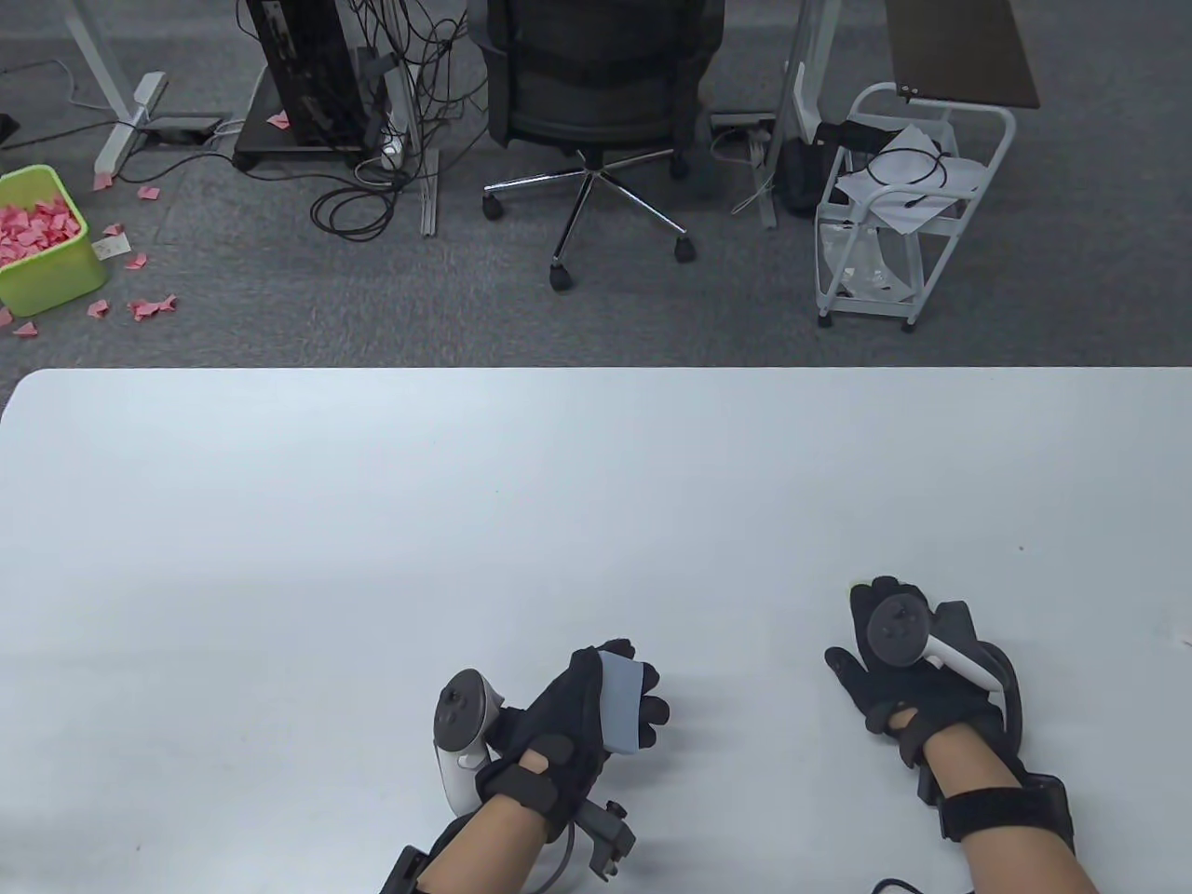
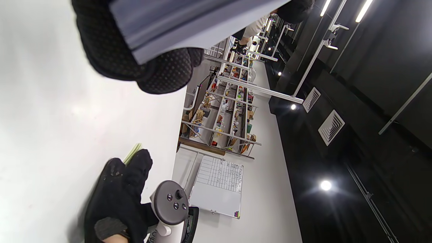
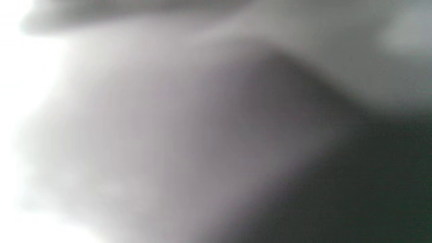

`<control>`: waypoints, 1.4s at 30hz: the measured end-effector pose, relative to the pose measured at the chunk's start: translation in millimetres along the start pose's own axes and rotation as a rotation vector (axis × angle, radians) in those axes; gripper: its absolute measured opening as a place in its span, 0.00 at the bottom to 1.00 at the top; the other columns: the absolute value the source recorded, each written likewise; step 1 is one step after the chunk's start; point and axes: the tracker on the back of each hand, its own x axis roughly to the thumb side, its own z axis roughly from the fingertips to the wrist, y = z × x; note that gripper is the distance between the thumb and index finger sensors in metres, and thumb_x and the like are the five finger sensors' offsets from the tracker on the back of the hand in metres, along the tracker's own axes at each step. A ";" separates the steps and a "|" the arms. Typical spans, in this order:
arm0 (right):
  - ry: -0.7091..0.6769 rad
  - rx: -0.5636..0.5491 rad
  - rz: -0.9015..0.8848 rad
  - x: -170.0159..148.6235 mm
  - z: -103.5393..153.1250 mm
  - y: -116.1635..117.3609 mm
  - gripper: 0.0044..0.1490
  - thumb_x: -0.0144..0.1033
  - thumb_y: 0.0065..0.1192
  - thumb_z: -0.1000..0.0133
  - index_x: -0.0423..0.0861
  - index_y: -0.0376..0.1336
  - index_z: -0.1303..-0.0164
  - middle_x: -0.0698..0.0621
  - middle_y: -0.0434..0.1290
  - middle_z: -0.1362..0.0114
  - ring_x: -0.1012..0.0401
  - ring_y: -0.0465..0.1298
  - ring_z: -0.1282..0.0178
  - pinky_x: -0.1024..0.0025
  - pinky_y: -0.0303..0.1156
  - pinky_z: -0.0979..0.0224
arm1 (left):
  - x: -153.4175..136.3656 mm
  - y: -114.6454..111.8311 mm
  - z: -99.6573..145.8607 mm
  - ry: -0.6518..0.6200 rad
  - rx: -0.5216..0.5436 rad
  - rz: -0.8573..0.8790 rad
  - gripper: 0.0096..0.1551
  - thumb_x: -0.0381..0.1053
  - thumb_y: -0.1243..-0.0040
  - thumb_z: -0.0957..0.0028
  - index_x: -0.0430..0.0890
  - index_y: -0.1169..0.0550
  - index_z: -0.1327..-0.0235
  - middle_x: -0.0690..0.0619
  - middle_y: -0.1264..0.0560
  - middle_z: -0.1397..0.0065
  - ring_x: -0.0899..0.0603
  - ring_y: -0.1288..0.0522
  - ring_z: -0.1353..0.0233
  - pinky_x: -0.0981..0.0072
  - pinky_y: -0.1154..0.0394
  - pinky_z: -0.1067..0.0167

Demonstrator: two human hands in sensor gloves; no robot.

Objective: Tear off the sticky note

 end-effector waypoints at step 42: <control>-0.570 -0.440 0.003 134.5 84.8 18.5 0.43 0.61 0.63 0.49 0.56 0.53 0.27 0.54 0.53 0.19 0.50 0.54 0.18 0.50 0.54 0.20 | -18.0 8.3 -1.2 0.107 -0.065 0.224 0.53 0.68 0.60 0.27 0.23 0.46 0.16 0.24 0.38 0.21 0.25 0.27 0.32 0.40 0.23 0.38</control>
